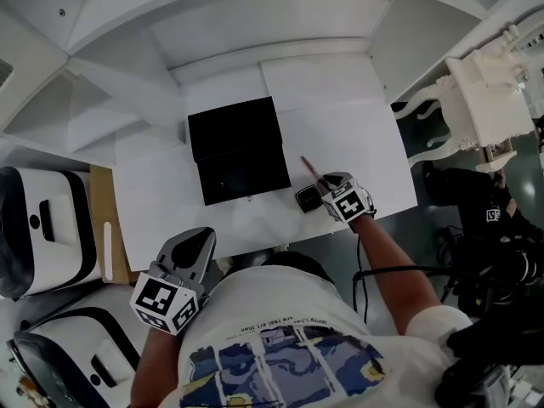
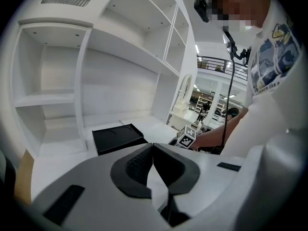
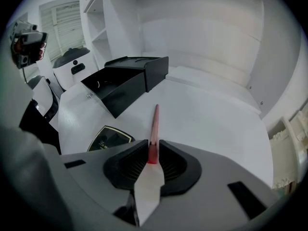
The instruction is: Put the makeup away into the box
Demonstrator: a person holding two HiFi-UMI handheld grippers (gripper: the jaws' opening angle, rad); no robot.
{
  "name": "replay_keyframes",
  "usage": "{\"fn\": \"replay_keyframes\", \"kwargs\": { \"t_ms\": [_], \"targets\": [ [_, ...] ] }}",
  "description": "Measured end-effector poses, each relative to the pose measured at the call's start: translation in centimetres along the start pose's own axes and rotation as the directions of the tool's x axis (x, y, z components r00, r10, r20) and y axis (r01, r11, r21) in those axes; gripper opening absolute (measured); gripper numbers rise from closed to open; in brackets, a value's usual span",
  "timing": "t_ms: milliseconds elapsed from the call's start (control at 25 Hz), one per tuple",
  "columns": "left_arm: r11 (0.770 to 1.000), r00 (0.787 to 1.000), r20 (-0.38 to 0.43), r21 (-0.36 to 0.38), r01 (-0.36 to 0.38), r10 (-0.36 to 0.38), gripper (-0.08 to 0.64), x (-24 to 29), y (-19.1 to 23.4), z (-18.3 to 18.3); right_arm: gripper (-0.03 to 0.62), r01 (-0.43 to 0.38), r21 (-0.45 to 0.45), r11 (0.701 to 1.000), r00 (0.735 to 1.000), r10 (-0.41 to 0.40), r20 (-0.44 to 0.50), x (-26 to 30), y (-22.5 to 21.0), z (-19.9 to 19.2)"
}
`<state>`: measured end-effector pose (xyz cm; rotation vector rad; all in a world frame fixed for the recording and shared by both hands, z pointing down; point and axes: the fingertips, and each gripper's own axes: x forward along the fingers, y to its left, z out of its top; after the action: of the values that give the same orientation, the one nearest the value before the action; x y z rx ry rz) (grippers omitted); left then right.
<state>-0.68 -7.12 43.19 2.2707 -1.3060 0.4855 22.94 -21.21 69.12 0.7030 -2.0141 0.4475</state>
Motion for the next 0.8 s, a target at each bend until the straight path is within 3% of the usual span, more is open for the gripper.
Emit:
{"fn": "replay_keyframes", "kwargs": {
  "t_ms": [120,800],
  "targets": [
    [1.000,1.000,0.006,-0.001,-0.007,0.007,0.014,0.1,0.0,0.2,0.063,-0.005,0.009,1.000,1.000,0.005,0.000,0.1,0.3,0.1],
    [1.000,0.999,0.034,0.003,0.029,-0.029,0.014,-1.3,0.7,0.0,0.057,0.047,0.173,0.984,0.998,-0.053,0.031,-3.1,-1.0,0.8]
  ]
}}
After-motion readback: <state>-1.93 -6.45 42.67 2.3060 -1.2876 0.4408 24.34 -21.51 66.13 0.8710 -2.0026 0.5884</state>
